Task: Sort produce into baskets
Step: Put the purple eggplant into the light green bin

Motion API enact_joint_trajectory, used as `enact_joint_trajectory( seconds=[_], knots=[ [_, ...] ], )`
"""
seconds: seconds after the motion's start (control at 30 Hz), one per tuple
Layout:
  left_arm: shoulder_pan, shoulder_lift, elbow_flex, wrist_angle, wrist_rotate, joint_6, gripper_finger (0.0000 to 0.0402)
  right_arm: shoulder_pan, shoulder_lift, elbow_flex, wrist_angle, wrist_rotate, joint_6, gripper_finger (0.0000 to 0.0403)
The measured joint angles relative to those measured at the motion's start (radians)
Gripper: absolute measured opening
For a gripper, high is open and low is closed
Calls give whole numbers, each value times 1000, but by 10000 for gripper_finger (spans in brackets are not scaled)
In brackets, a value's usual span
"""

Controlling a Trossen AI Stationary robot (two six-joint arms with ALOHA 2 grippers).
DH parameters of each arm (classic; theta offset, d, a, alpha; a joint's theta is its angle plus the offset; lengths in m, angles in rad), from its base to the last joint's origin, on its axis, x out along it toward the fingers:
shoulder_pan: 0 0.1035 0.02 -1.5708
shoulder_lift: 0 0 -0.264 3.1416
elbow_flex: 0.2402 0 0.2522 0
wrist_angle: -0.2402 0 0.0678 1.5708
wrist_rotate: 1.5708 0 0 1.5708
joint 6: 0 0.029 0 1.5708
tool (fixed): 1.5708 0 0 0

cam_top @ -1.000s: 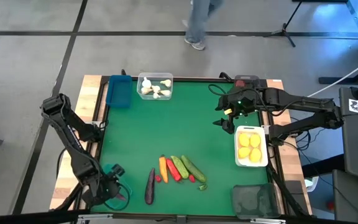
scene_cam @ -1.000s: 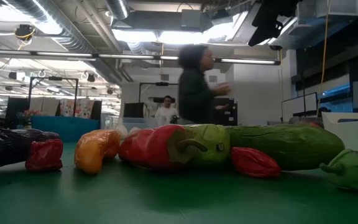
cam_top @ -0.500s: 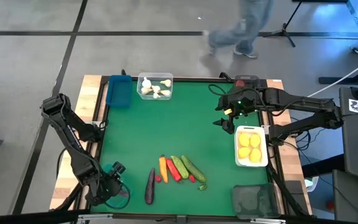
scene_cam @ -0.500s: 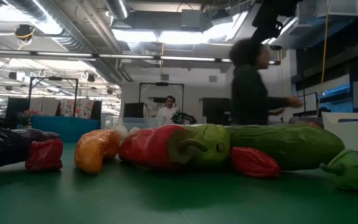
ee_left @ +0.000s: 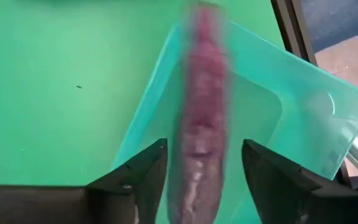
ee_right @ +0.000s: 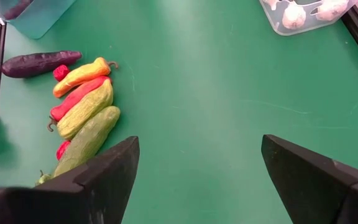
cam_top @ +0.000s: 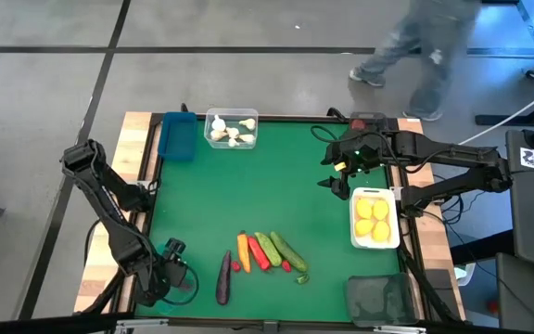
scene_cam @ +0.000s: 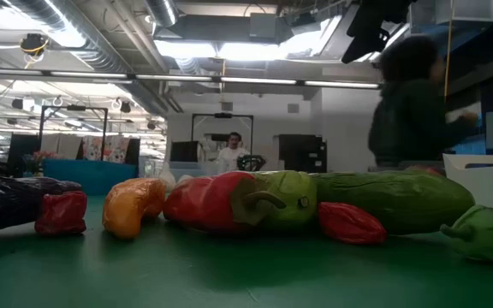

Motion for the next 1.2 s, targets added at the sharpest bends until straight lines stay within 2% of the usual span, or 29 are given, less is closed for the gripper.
enact_joint_trajectory(
  seconds=[0.17,0.3,0.73,1.0,1.2],
  knots=[
    [1,0,0,-6,0,-5,248,0,0,0,1,0,0,335],
    [1,0,0,-28,0,-12,262,0,0,0,1,4,0,335],
    [72,0,0,-53,-8,-103,255,0,0,0,0,8,-3,335],
    [115,0,0,-45,-45,-236,255,0,0,0,0,8,-4,335],
    [149,-13,3,-45,9,-273,255,0,0,0,-1,8,-4,335]
  ],
)
